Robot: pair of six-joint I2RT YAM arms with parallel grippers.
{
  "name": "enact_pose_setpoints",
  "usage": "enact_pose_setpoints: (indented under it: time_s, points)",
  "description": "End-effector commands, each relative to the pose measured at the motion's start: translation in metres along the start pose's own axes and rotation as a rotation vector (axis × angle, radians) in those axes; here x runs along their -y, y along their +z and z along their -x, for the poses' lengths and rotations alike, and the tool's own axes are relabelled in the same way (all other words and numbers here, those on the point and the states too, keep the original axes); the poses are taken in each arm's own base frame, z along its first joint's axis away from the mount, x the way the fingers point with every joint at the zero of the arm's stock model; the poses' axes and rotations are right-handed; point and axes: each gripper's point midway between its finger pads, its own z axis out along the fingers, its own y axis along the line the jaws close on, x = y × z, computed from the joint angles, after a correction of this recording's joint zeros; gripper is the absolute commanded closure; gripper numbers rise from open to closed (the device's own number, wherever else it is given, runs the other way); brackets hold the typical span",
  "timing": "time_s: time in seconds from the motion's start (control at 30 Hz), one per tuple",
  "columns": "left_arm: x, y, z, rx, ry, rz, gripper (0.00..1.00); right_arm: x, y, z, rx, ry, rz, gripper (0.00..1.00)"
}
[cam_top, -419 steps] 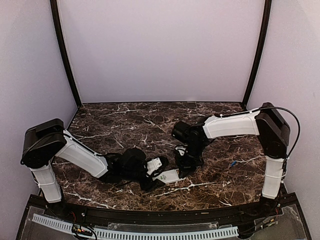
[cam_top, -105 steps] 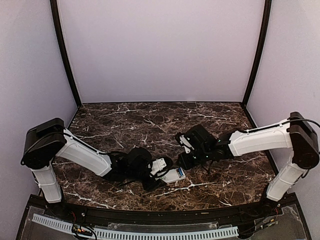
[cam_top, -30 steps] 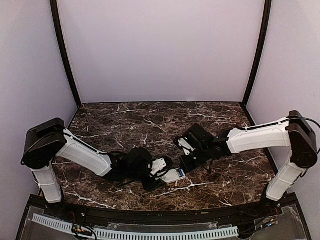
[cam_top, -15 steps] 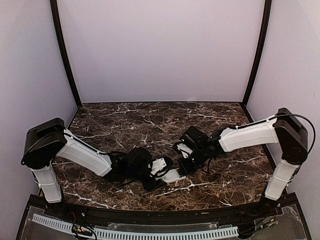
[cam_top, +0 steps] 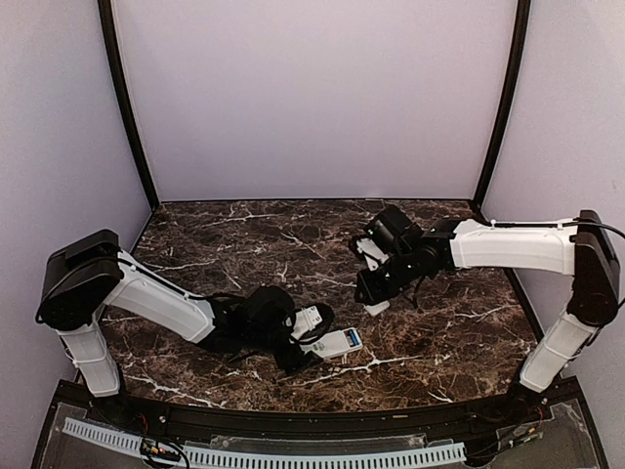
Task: Load the batteries into the remote control
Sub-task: Press the battery in the battery compartment, then pick up the battery cover at the center of the board.
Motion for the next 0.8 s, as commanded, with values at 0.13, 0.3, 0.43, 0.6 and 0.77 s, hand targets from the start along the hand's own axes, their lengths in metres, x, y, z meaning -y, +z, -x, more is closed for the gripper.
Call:
enact_pose_setpoints:
  time_s: [0.13, 0.3, 0.43, 0.6, 0.77]
  points:
    - [-0.003, -0.039, 0.043, 0.083, 0.056, 0.024, 0.11, 0.060, 0.018, -0.006, -0.152, -0.178, -0.230, 0.70]
    - [-0.008, -0.071, 0.068, 0.162, 0.066, 0.039, 0.08, 0.055, 0.043, -0.005, -0.196, -0.265, -0.189, 0.68]
    - [-0.014, -0.088, 0.073, 0.181, 0.066, 0.067, 0.07, 0.063, 0.059, -0.010, -0.247, -0.271, -0.214, 0.70]
    - [-0.017, -0.095, 0.074, 0.185, 0.075, 0.080, 0.06, 0.066, 0.074, -0.022, -0.284, -0.270, -0.206, 0.87]
    - [-0.011, -0.102, 0.077, 0.187, 0.097, 0.046, 0.06, 0.063, 0.076, -0.037, -0.326, -0.264, -0.168, 1.00]
